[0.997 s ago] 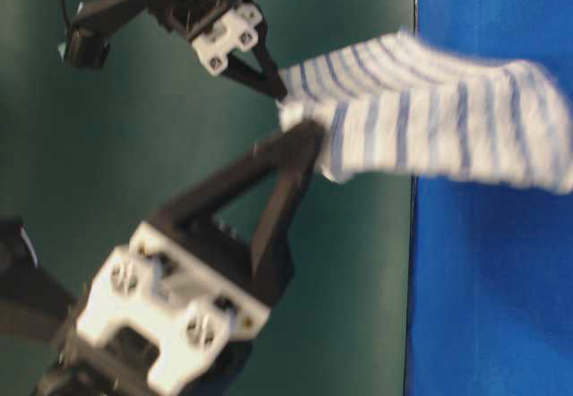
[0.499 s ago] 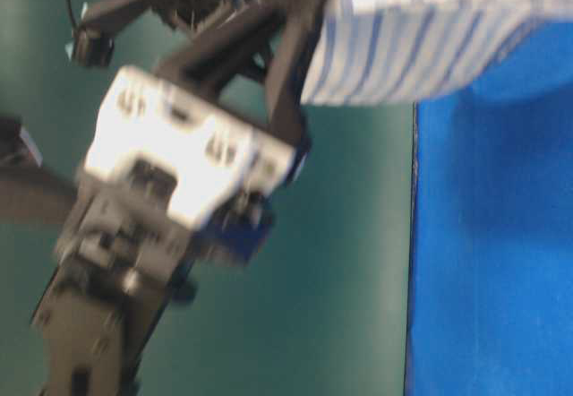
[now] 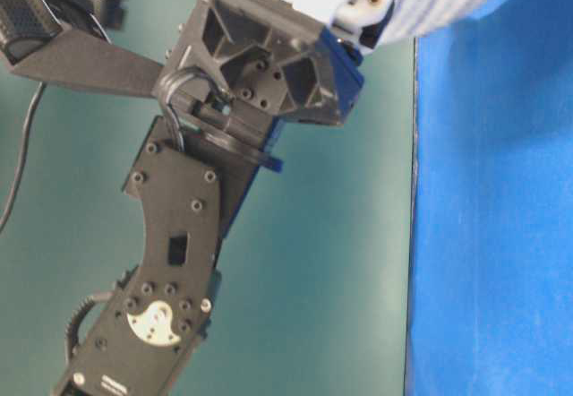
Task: Fold the blue towel.
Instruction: 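Lift and rotate the towel strip vertical, left gripper swinging toward the near side, then release the strip and pull both grippers back to the sides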
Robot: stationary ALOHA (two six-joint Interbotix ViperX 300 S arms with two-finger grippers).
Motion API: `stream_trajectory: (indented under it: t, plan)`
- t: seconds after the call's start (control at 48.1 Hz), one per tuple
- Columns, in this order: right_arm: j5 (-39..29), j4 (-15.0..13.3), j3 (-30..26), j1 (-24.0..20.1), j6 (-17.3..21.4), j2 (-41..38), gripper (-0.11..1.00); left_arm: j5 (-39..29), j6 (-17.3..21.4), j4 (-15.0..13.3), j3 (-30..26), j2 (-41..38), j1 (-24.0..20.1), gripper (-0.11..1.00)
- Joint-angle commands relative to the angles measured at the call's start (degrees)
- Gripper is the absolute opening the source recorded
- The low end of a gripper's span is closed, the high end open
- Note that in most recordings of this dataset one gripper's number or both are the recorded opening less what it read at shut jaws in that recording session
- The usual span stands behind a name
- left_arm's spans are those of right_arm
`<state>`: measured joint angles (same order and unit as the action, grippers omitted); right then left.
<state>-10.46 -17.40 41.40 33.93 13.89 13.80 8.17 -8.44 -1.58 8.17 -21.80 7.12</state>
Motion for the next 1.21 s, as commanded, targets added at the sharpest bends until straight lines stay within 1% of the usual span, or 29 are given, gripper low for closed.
stream_trajectory:
  t: [0.0,0.125,0.312,0.457,0.644,0.935,0.997,1.08,1.101,1.122,1.184]
  plan:
    - [0.6,-0.2,-3.3,-0.8,-0.1,-3.3,0.02,0.8,-0.6,0.0,1.8,2.6,0.2,0.04]
    - [1.1,-0.2,-7.6,-2.3,-0.3,-9.3,0.02,1.3,-1.1,-0.3,7.0,4.7,0.7,0.04]
    - [1.1,-0.2,-14.6,-4.0,-1.1,-16.0,0.02,3.3,-5.9,-0.3,15.9,8.1,1.6,0.04]
    - [0.8,-0.2,-18.5,-5.1,-2.2,-19.3,0.02,6.0,-8.3,-0.3,20.7,9.9,1.8,0.04]
    - [0.8,-0.1,-20.1,-5.4,-2.4,-20.4,0.02,6.9,-8.8,-0.3,23.7,11.1,1.8,0.04]
    - [0.8,-0.1,-20.1,-5.4,-2.3,-20.3,0.02,6.8,-8.5,-0.2,24.1,11.2,1.6,0.05]
    - [0.8,-0.1,-20.1,-5.4,-2.2,-20.3,0.03,6.6,-8.5,-0.3,24.2,11.3,1.5,0.12]
    - [0.6,-0.1,-20.2,-5.8,-2.3,-19.9,0.03,5.7,-8.3,-0.2,24.3,11.7,1.5,0.32]
    - [0.5,-0.1,-20.2,-5.9,-2.3,-19.6,0.06,5.3,-8.2,-0.2,24.3,12.0,1.5,0.38]
    - [0.4,-0.1,-20.2,-6.0,-2.3,-19.4,0.11,4.7,-8.1,-0.2,24.4,12.2,1.5,0.45]
    - [0.1,-0.1,-20.0,-6.2,-2.3,-18.7,0.30,2.4,-7.9,-0.2,24.9,13.6,1.4,0.58]
